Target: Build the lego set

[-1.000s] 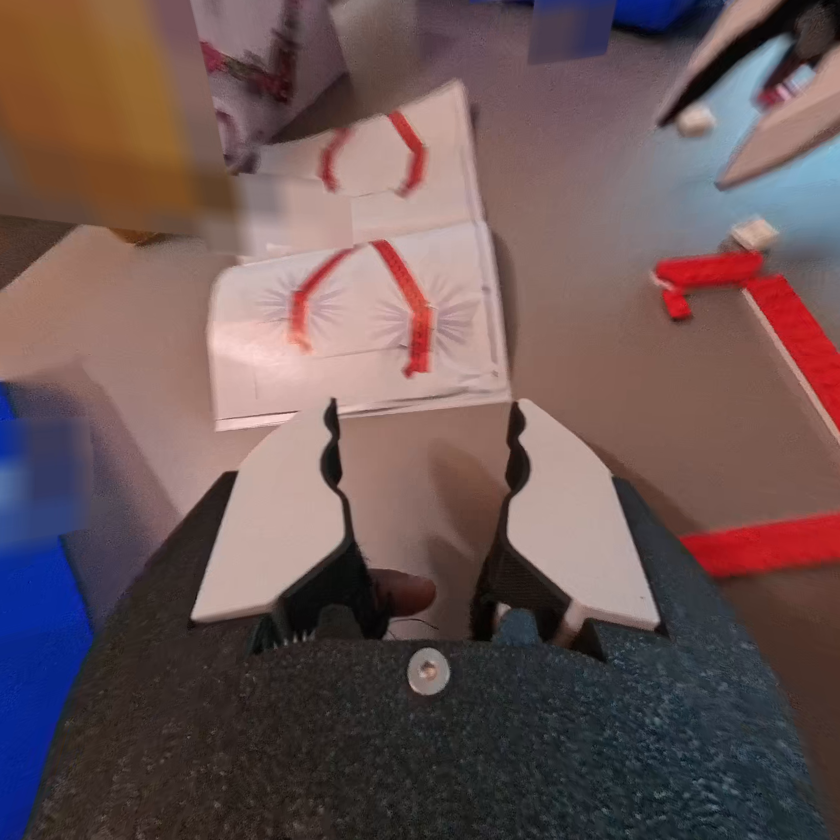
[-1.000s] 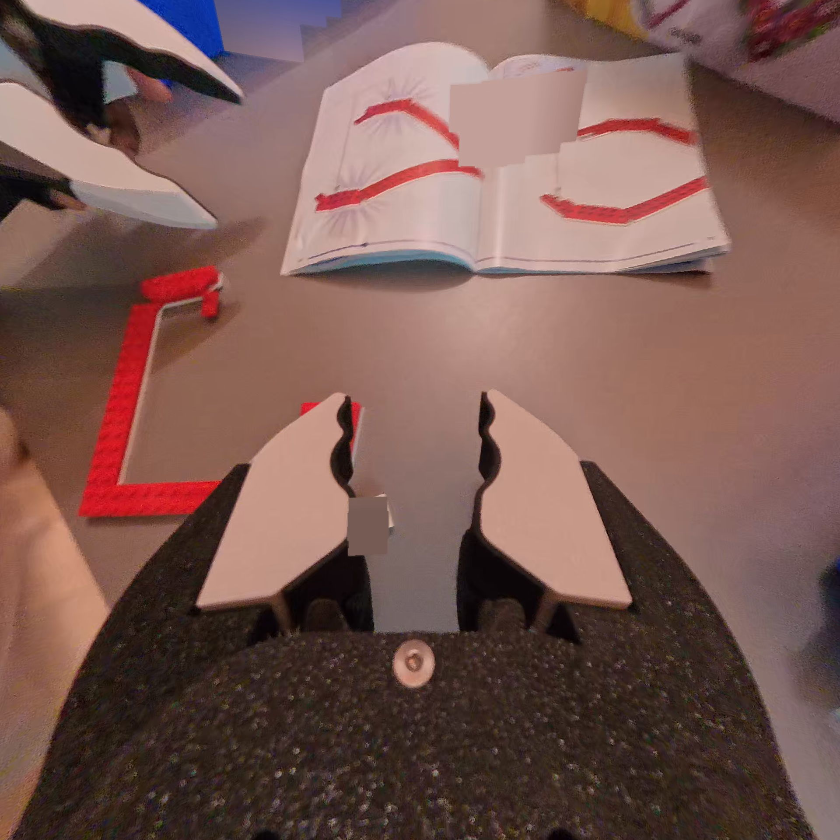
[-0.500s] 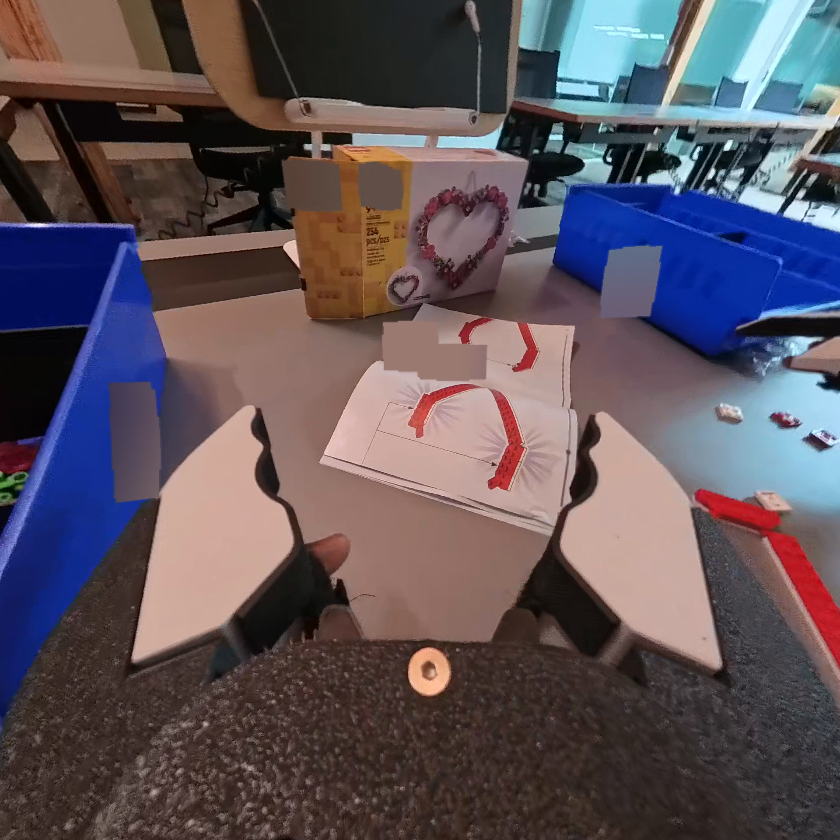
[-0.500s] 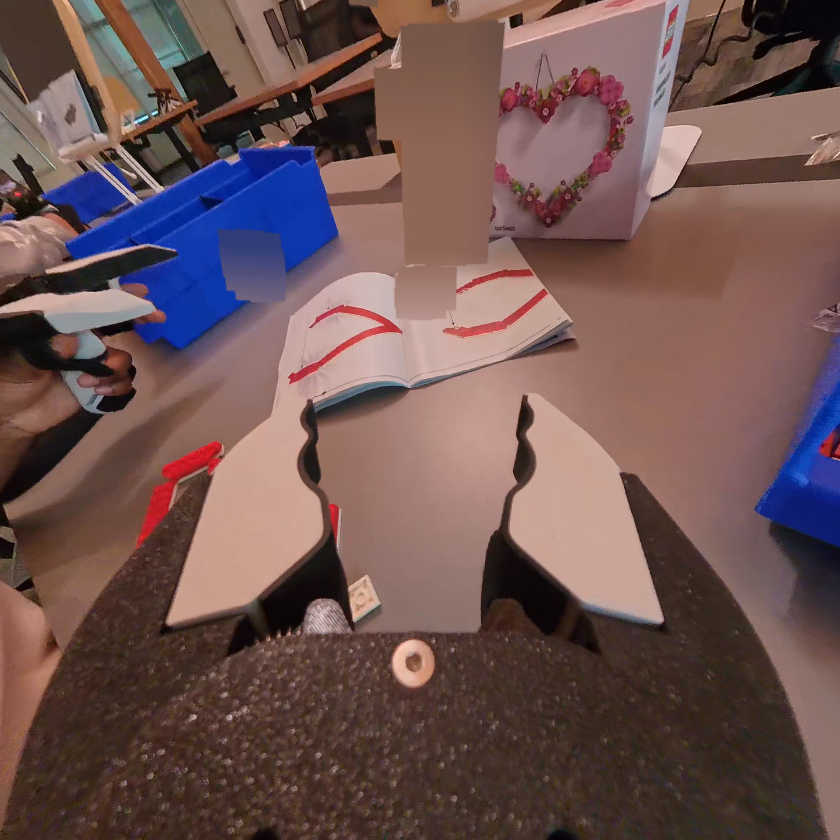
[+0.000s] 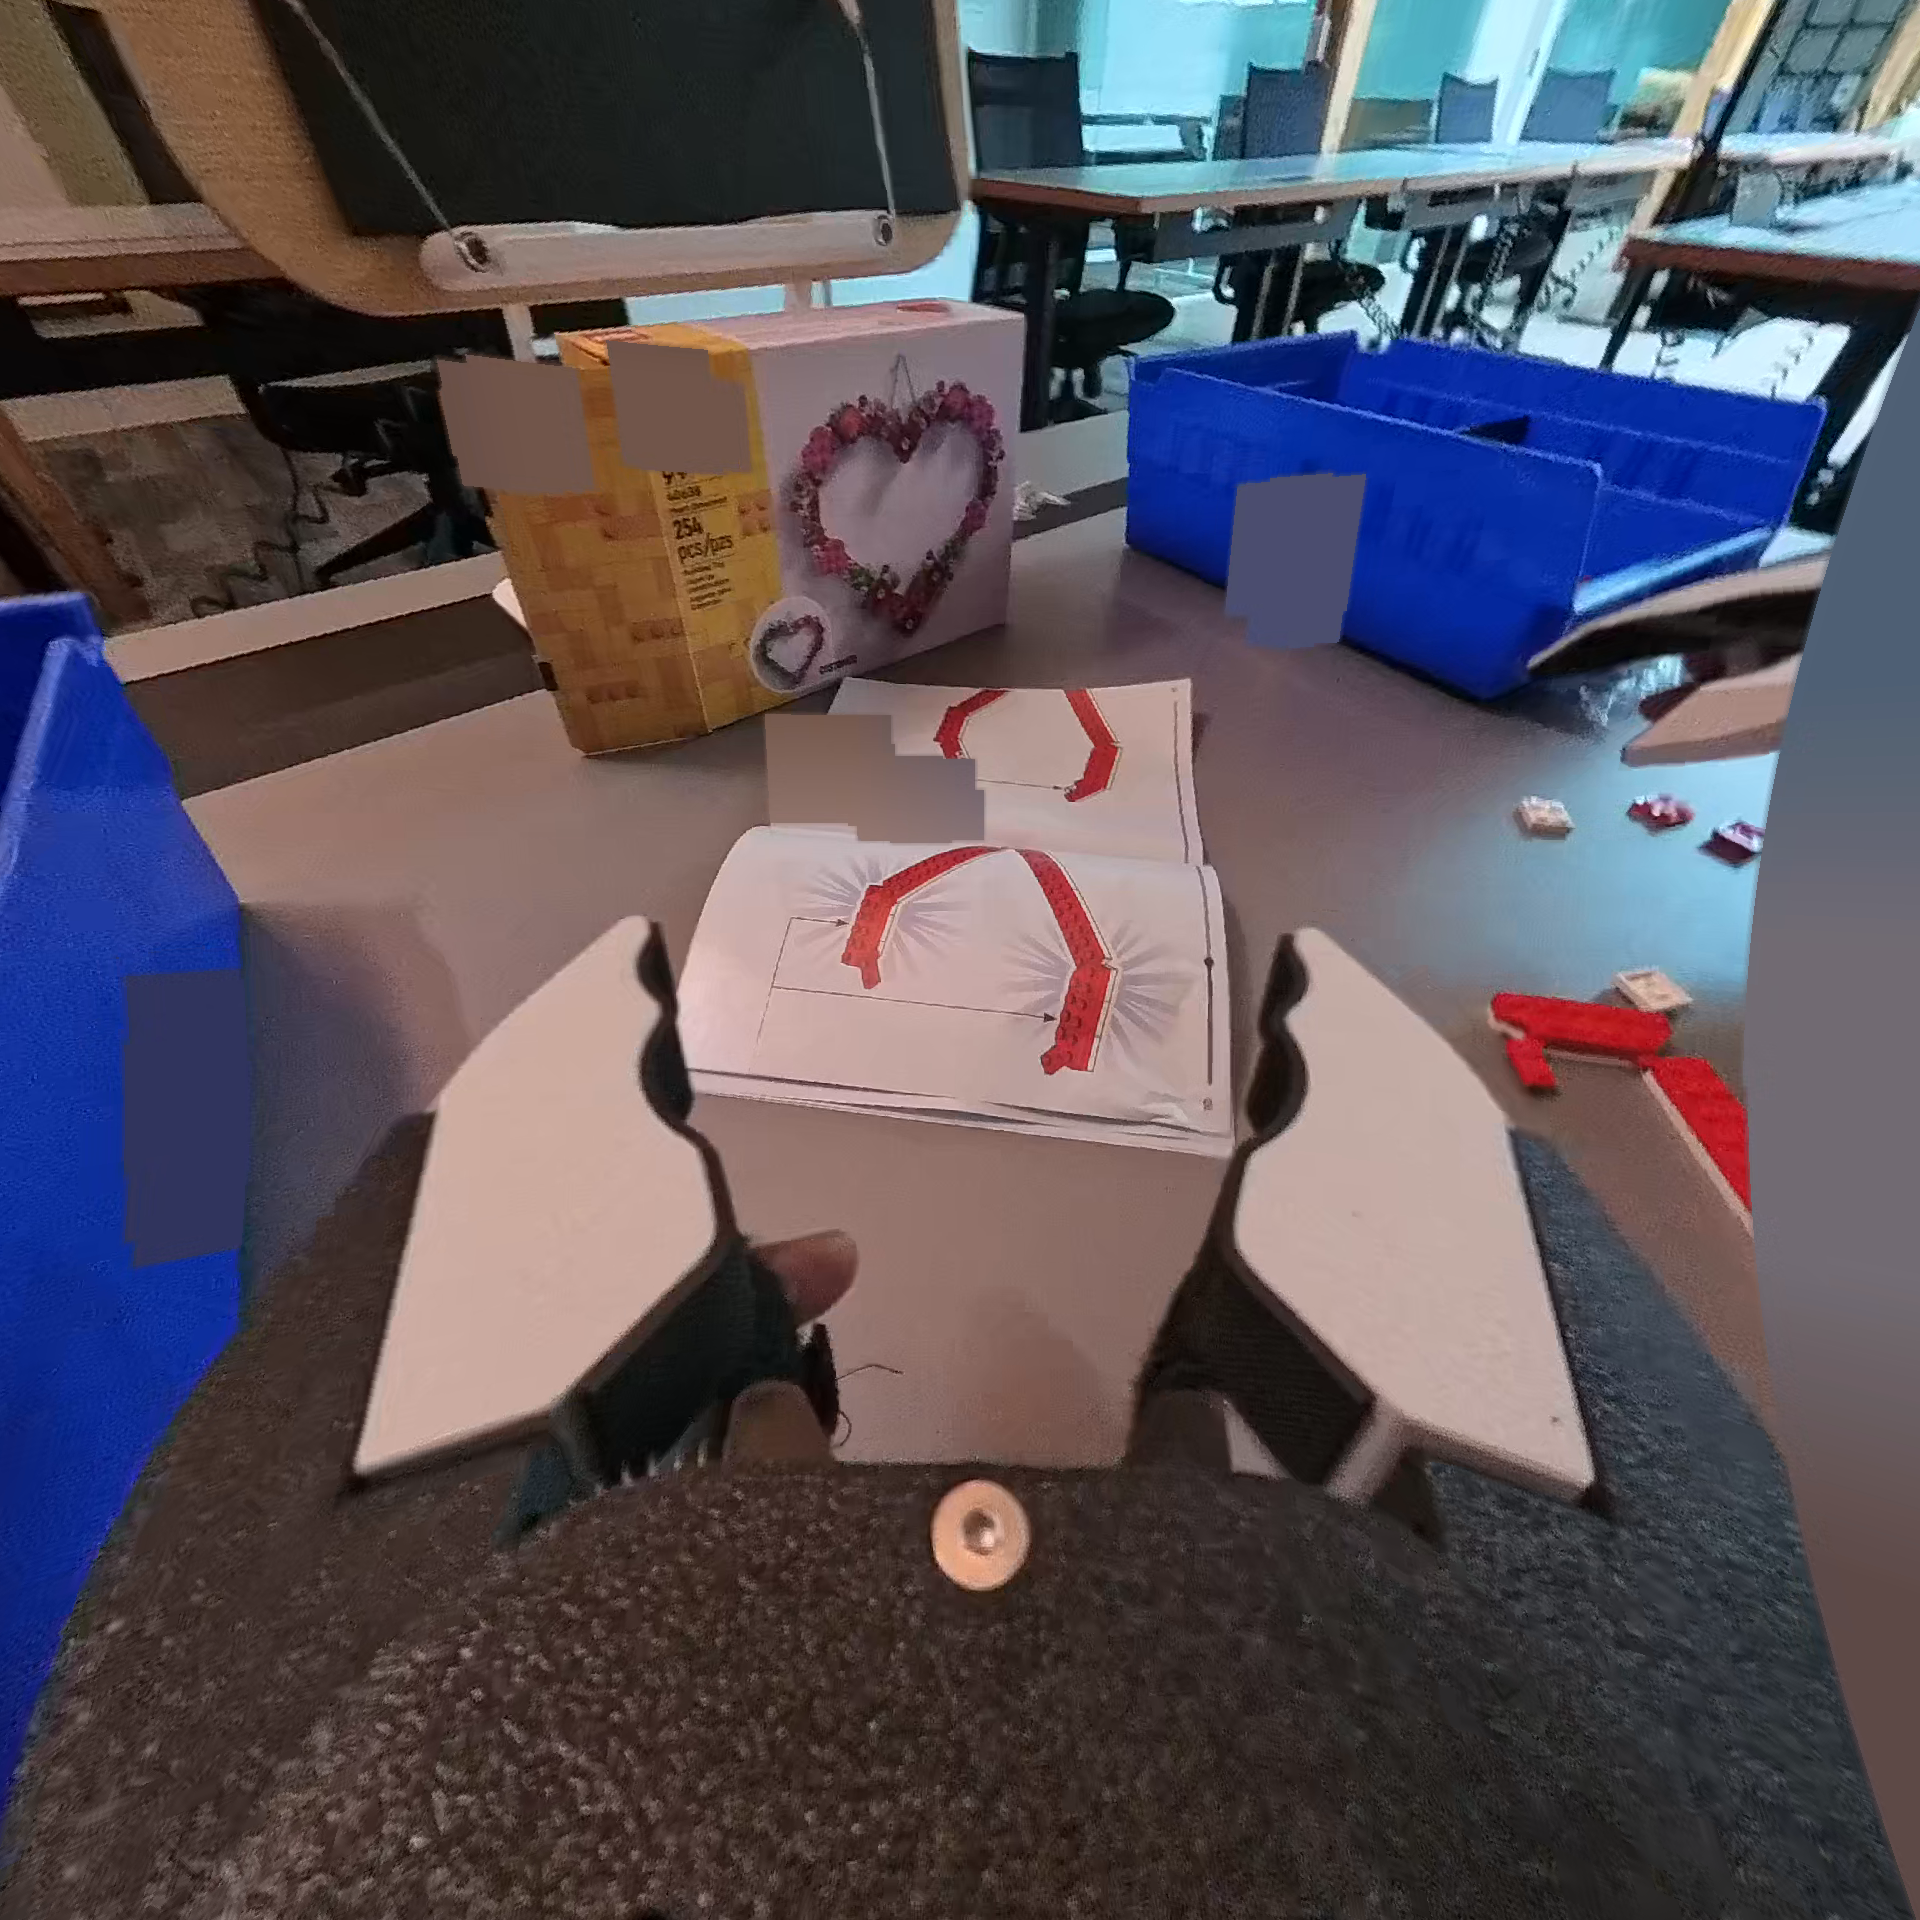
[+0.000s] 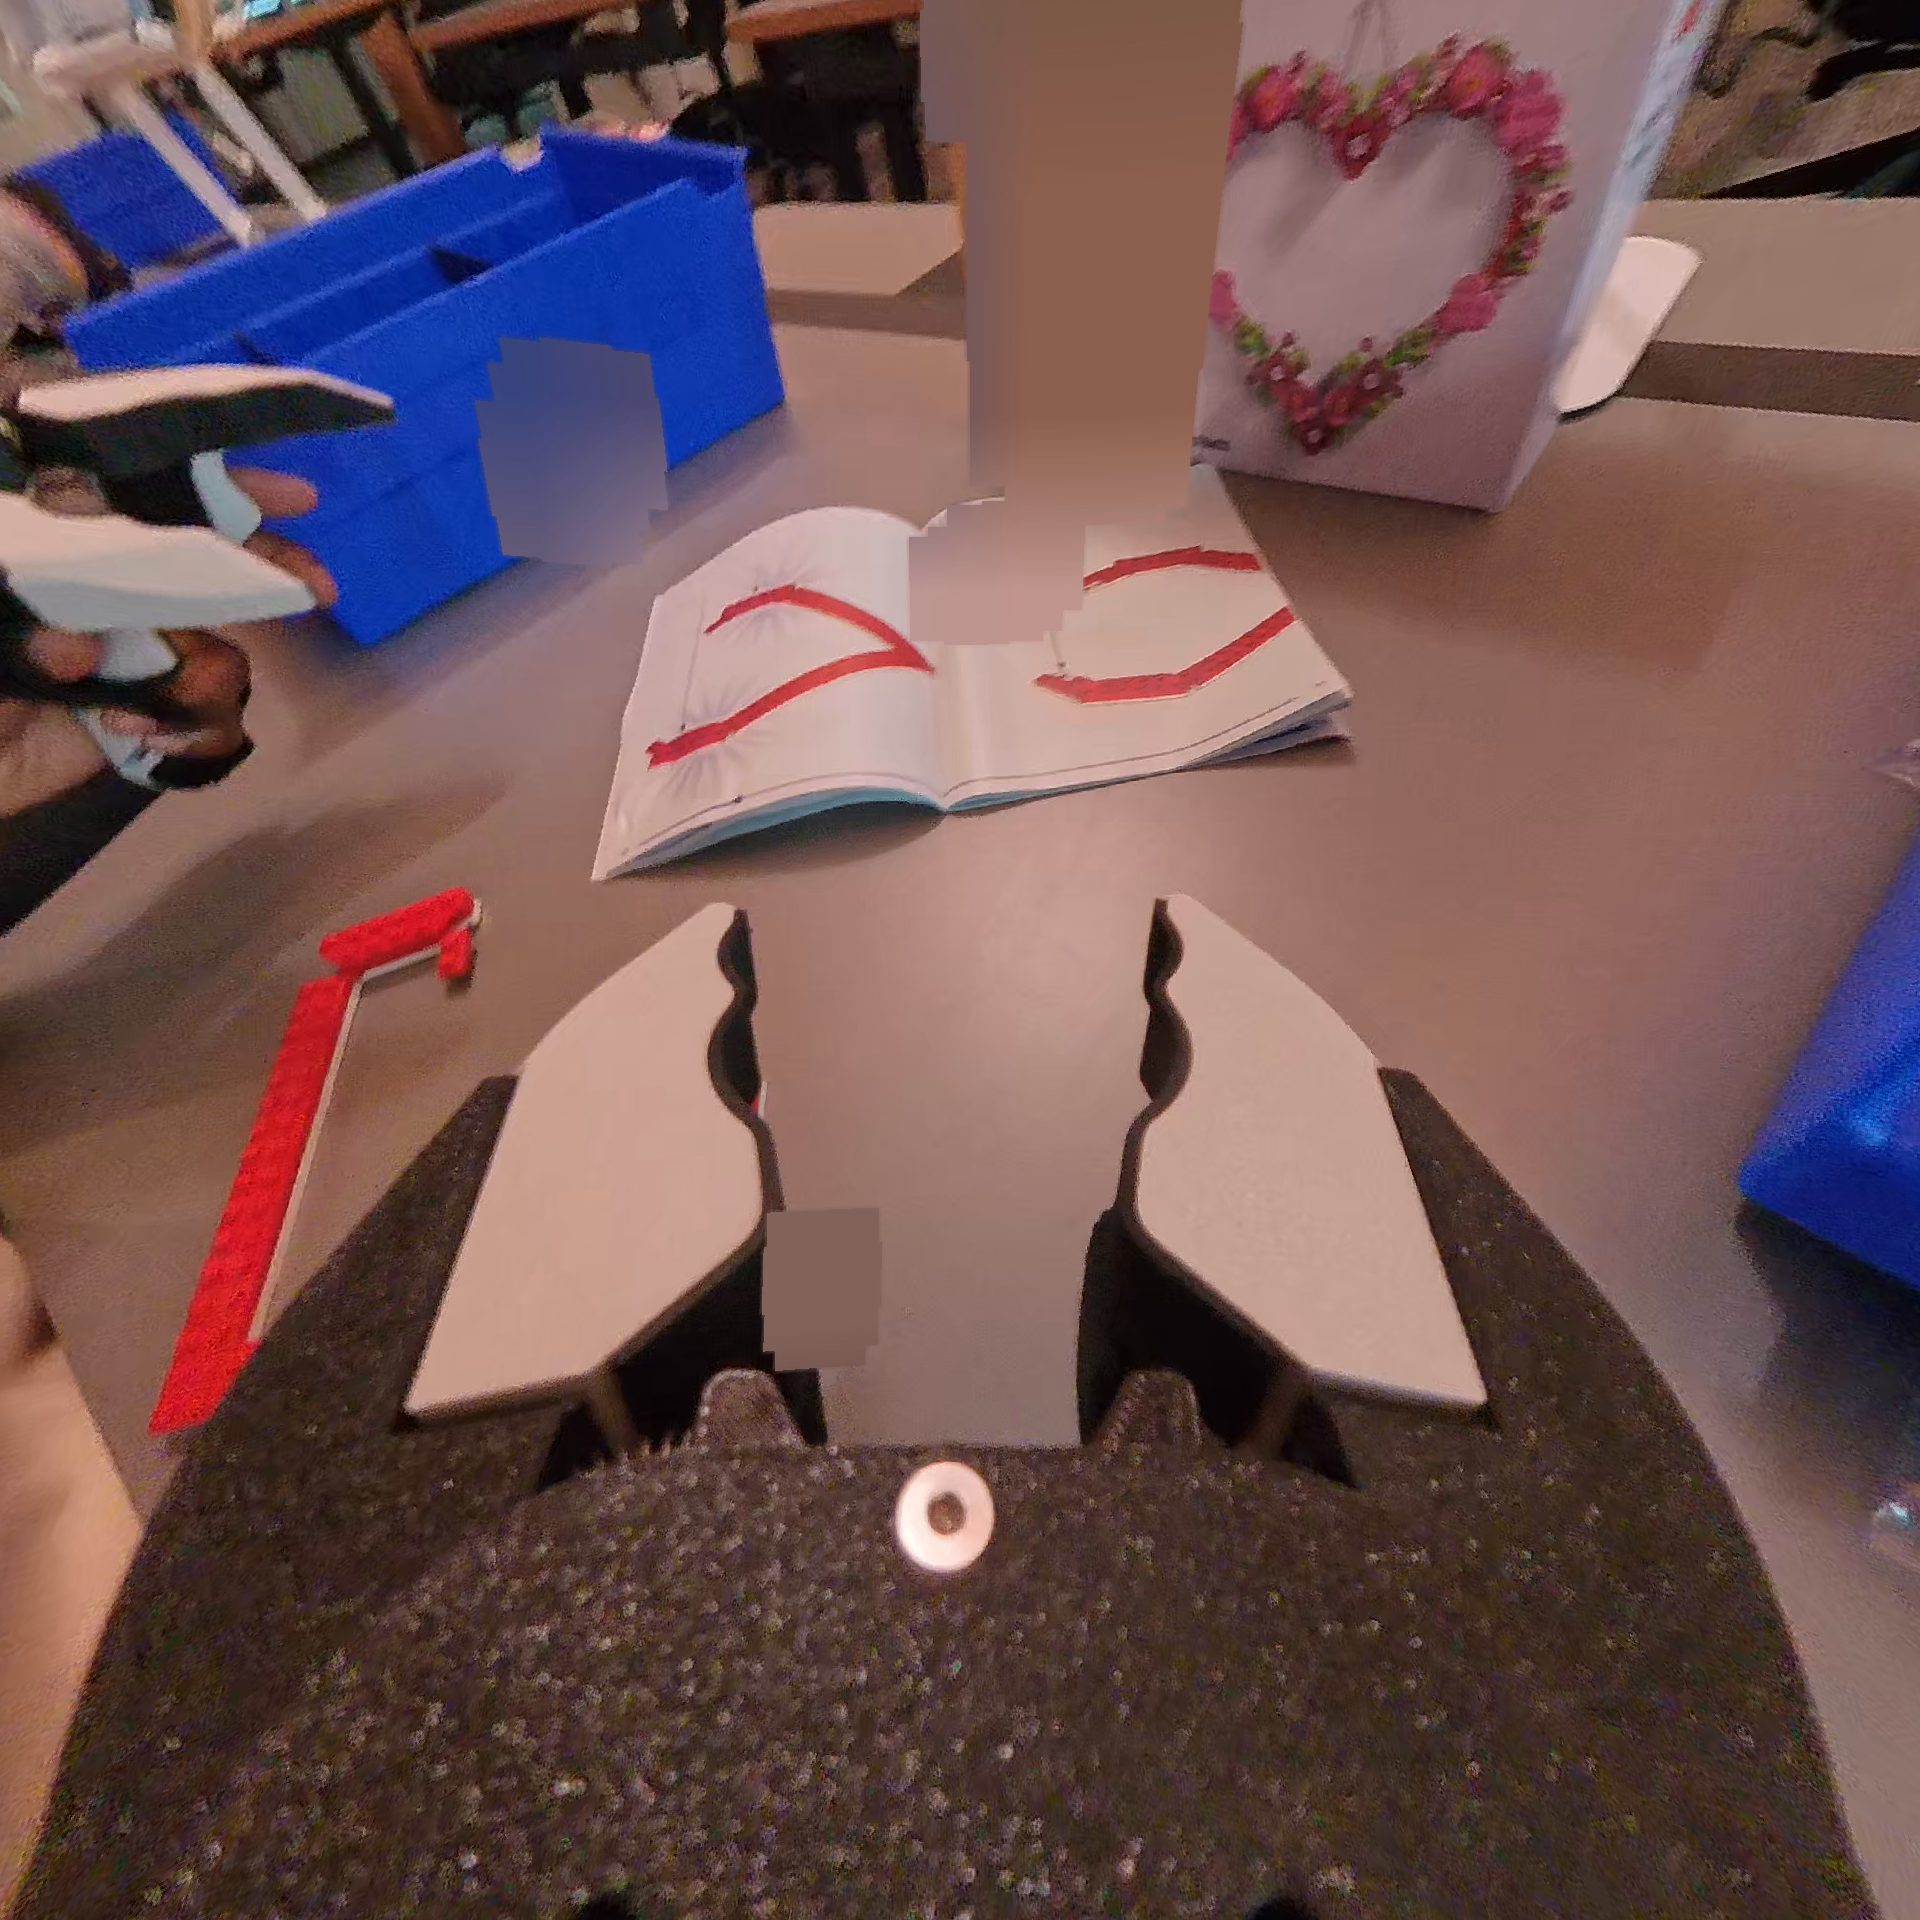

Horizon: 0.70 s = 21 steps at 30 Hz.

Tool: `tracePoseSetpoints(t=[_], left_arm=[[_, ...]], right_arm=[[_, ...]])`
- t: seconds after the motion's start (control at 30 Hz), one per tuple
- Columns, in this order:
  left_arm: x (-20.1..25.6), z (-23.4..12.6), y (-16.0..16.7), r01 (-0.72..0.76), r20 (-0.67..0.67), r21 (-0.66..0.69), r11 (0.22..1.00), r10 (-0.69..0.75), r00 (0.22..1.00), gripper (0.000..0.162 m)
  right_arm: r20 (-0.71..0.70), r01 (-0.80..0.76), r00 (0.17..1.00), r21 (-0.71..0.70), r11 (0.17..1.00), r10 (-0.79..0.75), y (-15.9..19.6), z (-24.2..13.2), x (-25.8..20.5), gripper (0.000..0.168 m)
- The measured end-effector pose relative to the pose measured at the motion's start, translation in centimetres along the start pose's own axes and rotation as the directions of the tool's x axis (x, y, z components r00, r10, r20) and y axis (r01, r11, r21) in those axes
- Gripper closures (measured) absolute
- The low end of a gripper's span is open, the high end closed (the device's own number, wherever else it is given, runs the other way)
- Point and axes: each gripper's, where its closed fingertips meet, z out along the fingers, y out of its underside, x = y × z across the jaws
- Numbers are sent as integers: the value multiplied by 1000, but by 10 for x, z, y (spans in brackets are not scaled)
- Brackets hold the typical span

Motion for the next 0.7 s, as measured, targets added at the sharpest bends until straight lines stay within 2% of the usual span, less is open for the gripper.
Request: tracePoseSetpoints(t=[0.13,0.23,0.27,0.3,0.33,0.37,0.4,0.53,0.6,0.67,0.7], left_arm=[[11,5,13,-103,-34,-72,992,101,994,78],[18,13,27,-196,-57,-137,971,190,980,103],[17,16,32,-231,-47,-158,960,226,973,116],[16,18,35,-265,-41,-175,948,262,964,136],[15,21,38,-288,-35,-188,939,287,957,155],[12,23,39,-293,-24,-196,936,295,955,162],[10,26,40,-289,-23,-203,936,290,957,162],[13,37,54,-202,-107,-277,940,178,978,162],[21,44,56,-185,-133,-303,935,150,980,147],[26,52,58,-261,-146,-322,910,225,963,124],[24,56,59,-305,-140,-334,892,273,952,118]], right_arm=[[159,107,983,-83,991,-93,5,8,-27,94],[225,263,950,-202,943,-216,13,21,-36,104],[234,325,934,-246,913,-269,16,28,-34,113],[239,383,916,-275,882,-323,17,36,-30,121],[241,432,897,-291,853,-372,17,45,-25,138],[253,473,877,-299,829,-409,17,55,-22,162],[264,500,862,-298,813,-433,15,65,-19,168],[264,541,839,-307,783,-476,2,104,-2,168],[208,564,826,-324,759,-524,-4,123,17,168],[208,563,826,-358,745,-525,2,137,27,168],[221,549,835,-388,740,-504,9,141,27,168]])
